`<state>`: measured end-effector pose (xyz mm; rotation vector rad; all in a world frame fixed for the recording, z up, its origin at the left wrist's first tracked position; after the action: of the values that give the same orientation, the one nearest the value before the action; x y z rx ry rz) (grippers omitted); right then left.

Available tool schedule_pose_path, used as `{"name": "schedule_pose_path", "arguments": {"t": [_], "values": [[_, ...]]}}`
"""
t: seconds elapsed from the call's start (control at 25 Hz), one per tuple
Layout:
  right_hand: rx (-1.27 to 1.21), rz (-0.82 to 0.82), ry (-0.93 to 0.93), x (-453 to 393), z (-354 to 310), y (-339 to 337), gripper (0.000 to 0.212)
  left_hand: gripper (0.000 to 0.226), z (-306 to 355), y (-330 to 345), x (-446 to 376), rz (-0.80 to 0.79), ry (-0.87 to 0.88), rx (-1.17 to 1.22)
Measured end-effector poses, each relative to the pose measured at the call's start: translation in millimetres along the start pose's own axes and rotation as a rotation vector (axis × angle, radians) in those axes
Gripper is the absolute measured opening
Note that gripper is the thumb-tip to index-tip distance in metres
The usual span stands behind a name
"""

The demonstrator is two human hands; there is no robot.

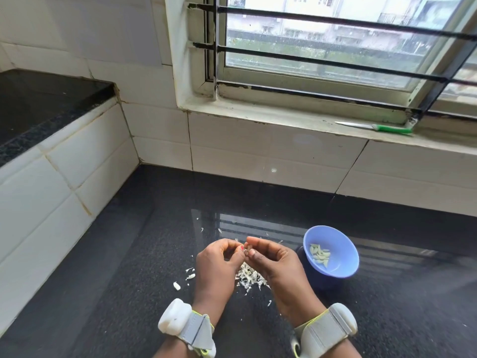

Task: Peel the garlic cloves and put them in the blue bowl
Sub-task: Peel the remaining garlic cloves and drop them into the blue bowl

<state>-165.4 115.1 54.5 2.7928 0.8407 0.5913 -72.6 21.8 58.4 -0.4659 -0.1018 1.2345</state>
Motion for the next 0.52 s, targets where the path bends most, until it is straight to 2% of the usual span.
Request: {"name": "schedule_pose_path", "arguments": {"t": [0.2,0.36,0.52], "values": [[-0.051,0.016,0.048,-0.5,-2.9,-0.3,0.024,0.007,-1.5,-4.3,-1.8,0.018,0.018,-0.013],[-0.049,0.008,0.000,1.2,-5.2,0.1,0.026,0.003,5.7,-7.2,0.9,-0.038,0.001,0.097],[-0.014,0.027,-0.023,1.7,-6.1,0.4,0.022,0.004,6.0,-6.3,-0.8,-0.060,0.011,0.084]]}}
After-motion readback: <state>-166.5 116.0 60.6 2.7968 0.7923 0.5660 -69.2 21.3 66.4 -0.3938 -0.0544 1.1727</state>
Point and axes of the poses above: each hand's wrist, its own x-axis away from the middle knuckle, its own y-axis out of the palm, z = x × y, the point moved 1 cm from there along -x, towards the middle knuckle, and after that the axes turned 12 degrees about z, right-handed, at the moved point
